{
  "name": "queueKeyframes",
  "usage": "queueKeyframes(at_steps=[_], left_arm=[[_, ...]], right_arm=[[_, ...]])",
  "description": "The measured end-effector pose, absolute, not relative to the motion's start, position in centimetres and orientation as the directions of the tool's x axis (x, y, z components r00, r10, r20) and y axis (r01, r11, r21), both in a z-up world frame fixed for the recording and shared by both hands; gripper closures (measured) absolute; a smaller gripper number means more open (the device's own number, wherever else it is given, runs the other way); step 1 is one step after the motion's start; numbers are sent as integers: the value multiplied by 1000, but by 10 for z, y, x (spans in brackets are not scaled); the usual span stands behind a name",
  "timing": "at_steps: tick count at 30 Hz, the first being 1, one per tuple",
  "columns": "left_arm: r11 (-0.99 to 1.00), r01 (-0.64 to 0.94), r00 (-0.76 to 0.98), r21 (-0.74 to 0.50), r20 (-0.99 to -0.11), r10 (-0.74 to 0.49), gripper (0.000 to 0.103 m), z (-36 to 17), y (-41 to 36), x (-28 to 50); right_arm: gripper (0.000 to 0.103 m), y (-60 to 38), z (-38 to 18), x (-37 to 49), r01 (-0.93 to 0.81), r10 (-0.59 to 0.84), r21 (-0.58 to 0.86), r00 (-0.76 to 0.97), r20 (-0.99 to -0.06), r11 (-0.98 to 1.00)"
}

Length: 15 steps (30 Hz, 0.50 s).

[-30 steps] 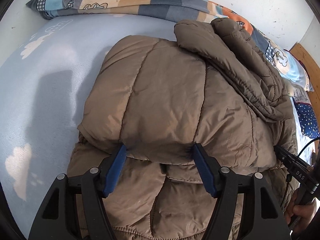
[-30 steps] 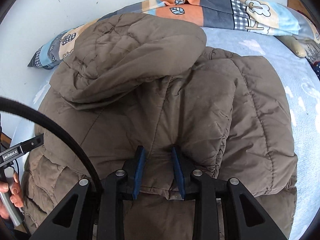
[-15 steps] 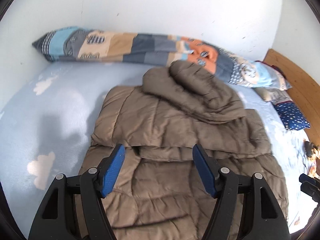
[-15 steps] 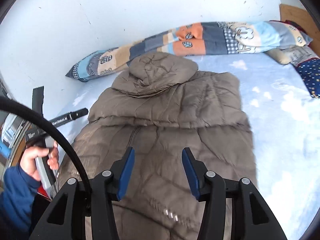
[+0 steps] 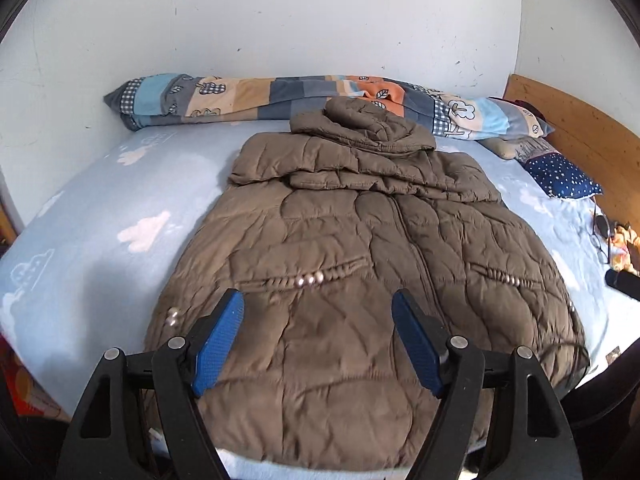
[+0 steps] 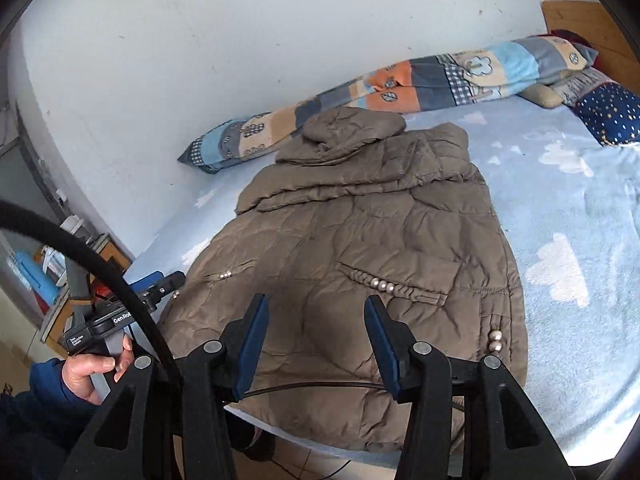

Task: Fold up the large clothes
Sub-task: 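Move both tools to the bead-trimmed sleeve cuff of the jacket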

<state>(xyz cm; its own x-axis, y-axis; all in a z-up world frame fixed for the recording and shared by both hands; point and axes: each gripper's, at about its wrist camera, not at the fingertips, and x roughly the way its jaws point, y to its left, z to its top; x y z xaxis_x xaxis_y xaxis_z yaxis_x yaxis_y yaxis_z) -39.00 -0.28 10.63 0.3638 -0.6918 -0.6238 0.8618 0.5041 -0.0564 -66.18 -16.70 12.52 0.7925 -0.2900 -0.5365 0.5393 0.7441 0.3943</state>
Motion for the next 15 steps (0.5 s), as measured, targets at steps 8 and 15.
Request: queueKeyframes(at_steps=[8, 15], left_arm=[[490, 872, 407, -14, -536, -740, 21, 149, 31, -408], [609, 784, 384, -120, -677, -628, 21, 117, 16, -337]], right_arm=[[33, -109, 159, -710, 582, -471, 242, 791, -390, 777], [27, -172, 121, -749, 724, -493, 444, 686, -535, 527]])
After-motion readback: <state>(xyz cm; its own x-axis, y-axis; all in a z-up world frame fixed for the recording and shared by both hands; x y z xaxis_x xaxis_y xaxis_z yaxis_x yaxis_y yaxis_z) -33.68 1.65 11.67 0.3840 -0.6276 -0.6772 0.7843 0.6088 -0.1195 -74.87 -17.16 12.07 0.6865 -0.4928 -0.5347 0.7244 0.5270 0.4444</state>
